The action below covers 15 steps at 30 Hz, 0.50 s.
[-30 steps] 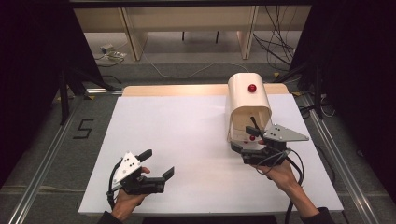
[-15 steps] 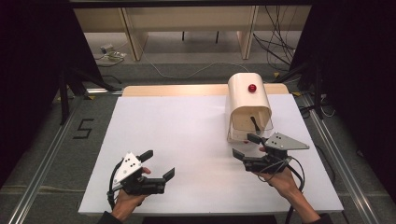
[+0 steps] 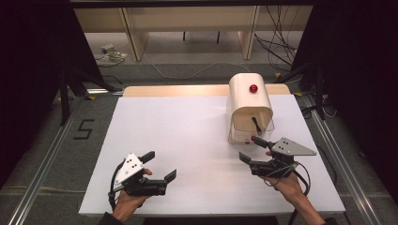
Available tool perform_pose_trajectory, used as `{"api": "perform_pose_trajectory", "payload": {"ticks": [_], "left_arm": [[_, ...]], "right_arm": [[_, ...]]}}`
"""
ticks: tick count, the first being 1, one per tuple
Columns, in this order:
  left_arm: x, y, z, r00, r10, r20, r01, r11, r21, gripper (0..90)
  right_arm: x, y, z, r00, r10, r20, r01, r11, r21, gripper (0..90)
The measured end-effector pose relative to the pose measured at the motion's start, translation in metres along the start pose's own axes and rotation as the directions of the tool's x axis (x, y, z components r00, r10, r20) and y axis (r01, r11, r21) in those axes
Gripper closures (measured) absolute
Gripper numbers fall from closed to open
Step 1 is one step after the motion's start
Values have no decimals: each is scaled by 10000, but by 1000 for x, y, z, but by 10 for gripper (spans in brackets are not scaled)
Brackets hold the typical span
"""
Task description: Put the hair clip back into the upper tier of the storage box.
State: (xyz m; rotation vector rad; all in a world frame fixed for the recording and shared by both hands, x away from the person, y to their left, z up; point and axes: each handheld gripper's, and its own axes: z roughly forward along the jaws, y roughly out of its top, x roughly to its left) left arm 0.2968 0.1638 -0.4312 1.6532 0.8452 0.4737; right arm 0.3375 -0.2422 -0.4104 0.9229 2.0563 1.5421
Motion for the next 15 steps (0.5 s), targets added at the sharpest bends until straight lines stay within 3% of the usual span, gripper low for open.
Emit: {"api": "perform_pose_trajectory", "payload": {"ticks": [15], "left_arm": [[0, -1, 1, 10000, 66, 65, -67, 9999, 157, 8]], "right_arm": [[0, -12, -6, 9999, -2, 123, 2, 10000, -17, 215]]}}
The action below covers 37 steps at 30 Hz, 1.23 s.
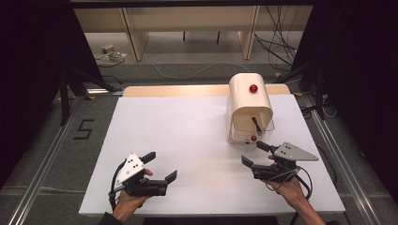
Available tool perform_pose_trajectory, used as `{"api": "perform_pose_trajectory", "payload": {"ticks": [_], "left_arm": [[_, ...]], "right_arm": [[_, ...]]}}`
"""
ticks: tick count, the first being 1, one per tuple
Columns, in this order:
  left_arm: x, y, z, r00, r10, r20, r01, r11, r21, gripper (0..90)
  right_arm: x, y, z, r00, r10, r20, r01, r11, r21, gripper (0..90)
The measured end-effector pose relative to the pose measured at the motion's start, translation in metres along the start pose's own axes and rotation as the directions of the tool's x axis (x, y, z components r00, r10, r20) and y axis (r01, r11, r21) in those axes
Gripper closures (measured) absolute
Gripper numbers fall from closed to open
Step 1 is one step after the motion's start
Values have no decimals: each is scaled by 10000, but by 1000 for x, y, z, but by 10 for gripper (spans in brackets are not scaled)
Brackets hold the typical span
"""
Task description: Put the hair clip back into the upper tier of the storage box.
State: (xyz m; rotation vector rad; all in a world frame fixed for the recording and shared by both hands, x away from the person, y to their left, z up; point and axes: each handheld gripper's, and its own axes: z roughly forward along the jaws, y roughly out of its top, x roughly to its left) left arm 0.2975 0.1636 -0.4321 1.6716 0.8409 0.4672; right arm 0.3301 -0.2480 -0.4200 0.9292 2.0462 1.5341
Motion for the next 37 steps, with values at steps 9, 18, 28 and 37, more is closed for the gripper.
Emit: {"api": "perform_pose_trajectory", "payload": {"ticks": [9, 18, 28, 37], "left_arm": [[-1, -1, 1, 9999, 114, 90, -115, 9999, 92, 12], [-1, -1, 1, 9998, 128, 179, -130, 9998, 139, 15], [-1, 0, 1, 9998, 195, 7, -195, 9998, 44, 16], [1, 0, 1, 9999, 23, -102, -24, 10000, -80, 19]], "right_arm": [[0, -8, -5, 9999, 90, 86, -90, 10000, 29, 215], [-2, -16, -9, 9995, 154, 263, -158, 9998, 143, 215], [-4, -16, -12, 9988, 250, 422, -252, 9997, 24, 213], [-4, -17, -11, 9988, 281, 398, -287, 9995, 134, 207]]}}
